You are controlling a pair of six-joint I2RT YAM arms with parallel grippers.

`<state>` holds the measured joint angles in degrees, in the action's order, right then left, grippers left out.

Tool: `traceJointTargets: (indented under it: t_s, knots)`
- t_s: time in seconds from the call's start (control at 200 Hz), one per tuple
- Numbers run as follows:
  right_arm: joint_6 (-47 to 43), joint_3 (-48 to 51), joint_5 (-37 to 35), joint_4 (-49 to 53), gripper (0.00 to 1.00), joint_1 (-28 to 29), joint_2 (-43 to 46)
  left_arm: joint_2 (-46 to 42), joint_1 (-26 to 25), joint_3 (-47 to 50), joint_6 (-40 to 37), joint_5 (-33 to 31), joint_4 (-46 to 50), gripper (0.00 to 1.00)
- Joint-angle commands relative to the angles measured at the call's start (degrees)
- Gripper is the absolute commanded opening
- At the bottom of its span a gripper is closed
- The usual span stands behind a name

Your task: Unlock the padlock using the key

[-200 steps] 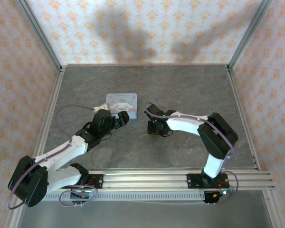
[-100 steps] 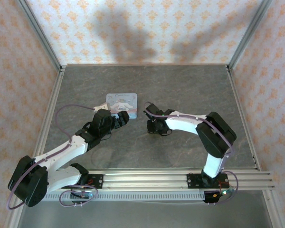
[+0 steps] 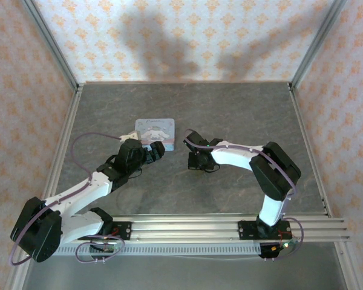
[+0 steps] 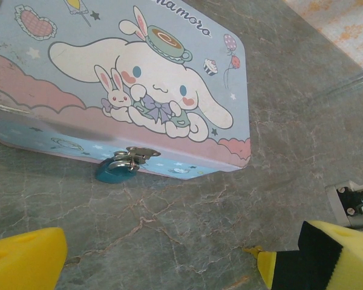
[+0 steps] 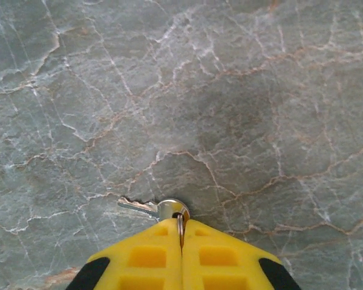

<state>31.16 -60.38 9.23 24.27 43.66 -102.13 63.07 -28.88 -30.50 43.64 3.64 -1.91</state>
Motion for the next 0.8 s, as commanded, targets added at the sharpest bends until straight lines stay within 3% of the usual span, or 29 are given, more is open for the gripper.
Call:
traceJointTargets:
  t_s: [0.0,0.175,0.455,0.656,0.796]
  knots:
    - [-0.06,0.88,0.08,-2.23,0.0,-0.32,-0.13,-0.12,-0.4,-1.63,-1.1,-0.23,0.47,1.0]
    - [2.61,5.7,2.48,-8.31,0.0,-1.87,4.77,-0.59,-0.41,-1.58,0.4,2.13,-1.08,1.0]
    - [11.15,17.2,8.05,-27.94,0.0,-3.93,17.19,1.11,-2.37,-2.64,7.79,9.22,-9.86,0.98]
    - [13.09,23.18,8.22,-39.49,0.0,-3.93,26.02,4.08,-6.74,-7.45,8.16,9.92,-13.06,0.9]
    - [8.66,25.19,4.18,-40.51,0.0,-2.7,31.5,6.84,-8.95,-10.21,9.38,9.18,-14.38,0.85]
